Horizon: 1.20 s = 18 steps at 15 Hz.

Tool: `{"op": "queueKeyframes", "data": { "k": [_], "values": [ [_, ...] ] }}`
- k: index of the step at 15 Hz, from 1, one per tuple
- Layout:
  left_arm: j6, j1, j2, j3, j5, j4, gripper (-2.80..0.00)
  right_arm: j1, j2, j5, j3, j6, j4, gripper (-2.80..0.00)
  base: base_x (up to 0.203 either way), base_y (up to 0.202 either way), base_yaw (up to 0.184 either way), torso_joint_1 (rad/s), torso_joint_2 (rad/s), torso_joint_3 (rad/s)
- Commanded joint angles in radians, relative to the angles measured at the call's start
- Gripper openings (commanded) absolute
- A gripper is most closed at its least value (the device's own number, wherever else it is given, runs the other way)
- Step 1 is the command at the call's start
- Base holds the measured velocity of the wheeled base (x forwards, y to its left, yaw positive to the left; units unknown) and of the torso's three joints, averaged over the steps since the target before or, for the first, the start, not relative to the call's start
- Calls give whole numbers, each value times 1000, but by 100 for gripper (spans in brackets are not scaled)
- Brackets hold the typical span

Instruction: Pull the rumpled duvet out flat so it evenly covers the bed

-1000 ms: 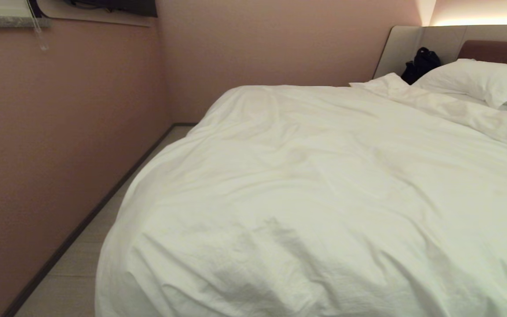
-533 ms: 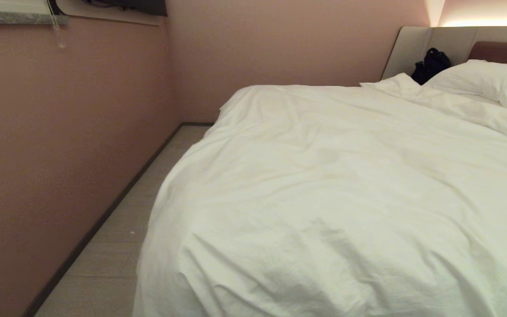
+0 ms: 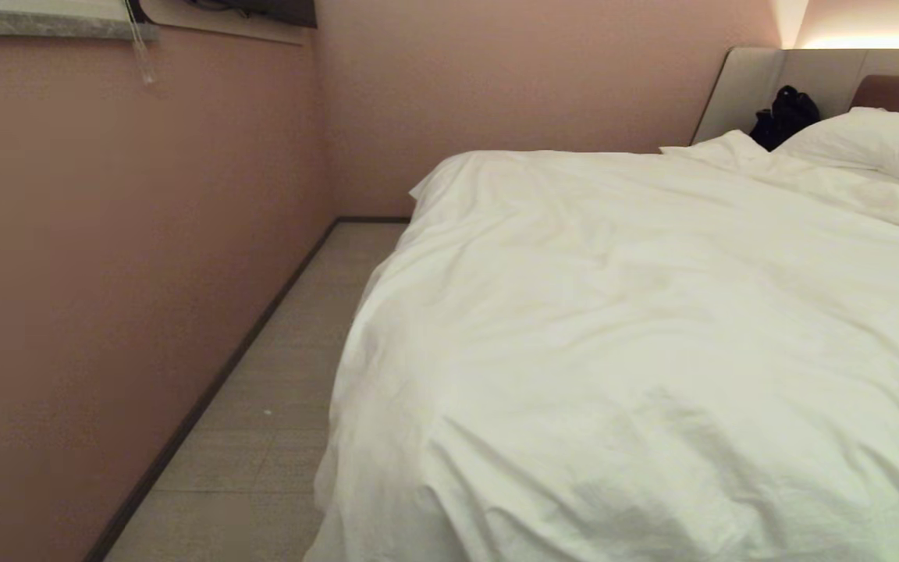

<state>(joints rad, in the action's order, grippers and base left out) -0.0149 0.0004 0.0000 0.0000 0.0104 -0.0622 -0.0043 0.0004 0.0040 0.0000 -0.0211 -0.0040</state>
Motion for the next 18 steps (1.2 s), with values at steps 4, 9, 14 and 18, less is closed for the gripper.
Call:
{"op": "queueKeyframes", "data": {
  "k": [4,9,14,18],
  "values": [
    [1,0,0,0,-1,-1,-280,0,0,1,0,0,-1,-280,0,195,0,2,1,5],
    [3,0,0,0,-1,-1,-280,0,0,1,0,0,-1,-280,0,196,1,2,2,5],
    [1,1,0,0,-1,-1,-280,0,0,1,0,0,-1,-280,0,146,2,2,2,1],
    [3,1,0,0,-3,2,-280,0,0,1,0,0,-1,-280,0,0,0,0,0,0]
  ]
}}
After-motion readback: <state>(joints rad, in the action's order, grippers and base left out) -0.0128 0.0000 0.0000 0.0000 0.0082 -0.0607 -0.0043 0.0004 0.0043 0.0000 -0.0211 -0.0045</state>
